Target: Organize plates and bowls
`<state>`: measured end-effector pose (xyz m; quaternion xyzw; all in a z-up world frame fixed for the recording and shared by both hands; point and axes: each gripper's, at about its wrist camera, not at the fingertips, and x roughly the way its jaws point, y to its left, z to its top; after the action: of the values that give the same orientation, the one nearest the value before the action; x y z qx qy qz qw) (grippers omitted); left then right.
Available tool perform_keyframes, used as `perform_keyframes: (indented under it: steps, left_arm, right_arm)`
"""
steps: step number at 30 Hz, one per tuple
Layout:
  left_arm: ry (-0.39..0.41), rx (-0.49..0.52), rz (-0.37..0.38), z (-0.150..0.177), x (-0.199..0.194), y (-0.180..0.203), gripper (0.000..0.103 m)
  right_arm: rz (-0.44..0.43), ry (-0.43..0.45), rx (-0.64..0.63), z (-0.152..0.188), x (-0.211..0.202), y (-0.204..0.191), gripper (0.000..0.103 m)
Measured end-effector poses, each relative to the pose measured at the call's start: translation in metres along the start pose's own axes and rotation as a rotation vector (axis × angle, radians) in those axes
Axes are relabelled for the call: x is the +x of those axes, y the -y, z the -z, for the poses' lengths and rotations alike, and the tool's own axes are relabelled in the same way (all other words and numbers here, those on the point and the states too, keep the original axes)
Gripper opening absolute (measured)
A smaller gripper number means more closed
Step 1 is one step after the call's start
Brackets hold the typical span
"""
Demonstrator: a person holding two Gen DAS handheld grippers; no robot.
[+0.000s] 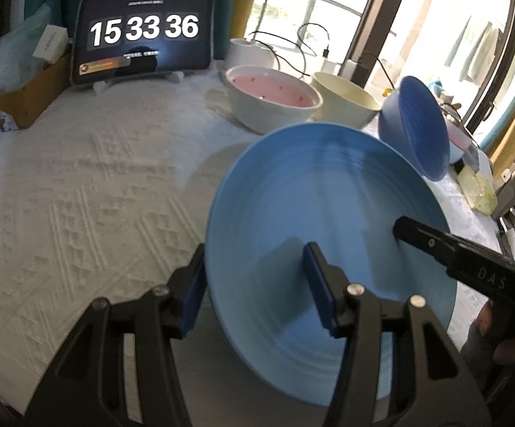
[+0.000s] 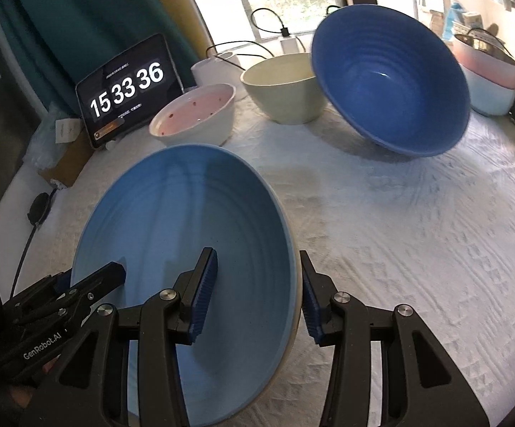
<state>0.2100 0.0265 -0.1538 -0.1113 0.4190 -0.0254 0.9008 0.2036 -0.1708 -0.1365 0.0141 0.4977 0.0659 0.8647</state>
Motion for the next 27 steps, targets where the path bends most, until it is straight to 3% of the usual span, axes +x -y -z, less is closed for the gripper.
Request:
perform_keyframes:
  steps: [14, 27]
  left_arm:
    - [0.036, -0.050, -0.092, -0.010, -0.003, -0.038, 0.054]
    - [0.035, -0.064, -0.125, -0.014, 0.010, -0.058, 0.054]
  right_arm:
    - [-0.081, -0.019, -0.067, -0.020, 0.042, -0.023, 0.047]
    - [-0.104, -0.037, -0.089, -0.030, 0.068, -0.042, 0.047]
